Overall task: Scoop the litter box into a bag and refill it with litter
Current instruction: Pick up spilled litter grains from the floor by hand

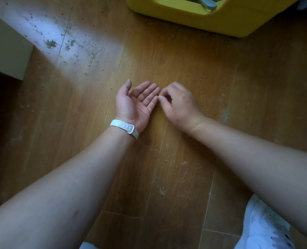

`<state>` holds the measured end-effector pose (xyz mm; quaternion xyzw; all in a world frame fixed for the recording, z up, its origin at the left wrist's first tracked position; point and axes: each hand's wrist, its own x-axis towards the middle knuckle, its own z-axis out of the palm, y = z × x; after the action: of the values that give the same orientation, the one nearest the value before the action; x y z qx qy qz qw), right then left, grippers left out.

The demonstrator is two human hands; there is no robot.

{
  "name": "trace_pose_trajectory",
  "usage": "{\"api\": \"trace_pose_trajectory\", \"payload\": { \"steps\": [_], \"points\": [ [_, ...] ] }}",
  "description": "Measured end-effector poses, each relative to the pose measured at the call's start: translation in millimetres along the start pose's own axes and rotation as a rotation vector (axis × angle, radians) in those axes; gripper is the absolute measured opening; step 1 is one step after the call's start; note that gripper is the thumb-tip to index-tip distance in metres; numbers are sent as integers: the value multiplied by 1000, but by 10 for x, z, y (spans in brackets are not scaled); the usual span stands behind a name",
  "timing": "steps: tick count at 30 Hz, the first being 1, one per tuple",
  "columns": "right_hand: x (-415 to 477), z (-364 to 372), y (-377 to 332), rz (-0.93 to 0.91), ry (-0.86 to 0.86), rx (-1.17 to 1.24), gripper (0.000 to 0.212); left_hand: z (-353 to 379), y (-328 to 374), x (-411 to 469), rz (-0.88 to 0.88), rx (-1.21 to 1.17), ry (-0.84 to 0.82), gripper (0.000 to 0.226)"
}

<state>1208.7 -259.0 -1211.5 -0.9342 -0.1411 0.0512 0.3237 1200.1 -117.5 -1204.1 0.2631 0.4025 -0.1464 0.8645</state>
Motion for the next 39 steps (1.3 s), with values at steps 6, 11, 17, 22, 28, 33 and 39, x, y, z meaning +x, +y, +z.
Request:
{"api": "trace_pose_trajectory", "payload": {
  "steps": [6,11,17,22,28,33,39],
  "points": [
    [-117,122,-416,-147,-21,129,11,58,-33,-78,-91,-54,-79,56],
    [-54,6,-295,-128,21,148,12,-4,26,-70,-66,-138,-51,52],
    [12,-77,288,78,44,-56,12,-83,93,-74,-25,-76,-10,52],
    [-75,3,384,62,7,-88,16,-81,87,-86,-24,-73,0,53],
    [-64,97,400,22,68,-79,11,-45,55,-97,-30,-57,-10,52],
    [-74,123,376,-38,124,-90,3,-32,31,-100,-45,-57,-31,52],
    [-57,137,374,-81,101,-141,10,-39,5,-86,-52,-55,-31,53]
  ]
}}
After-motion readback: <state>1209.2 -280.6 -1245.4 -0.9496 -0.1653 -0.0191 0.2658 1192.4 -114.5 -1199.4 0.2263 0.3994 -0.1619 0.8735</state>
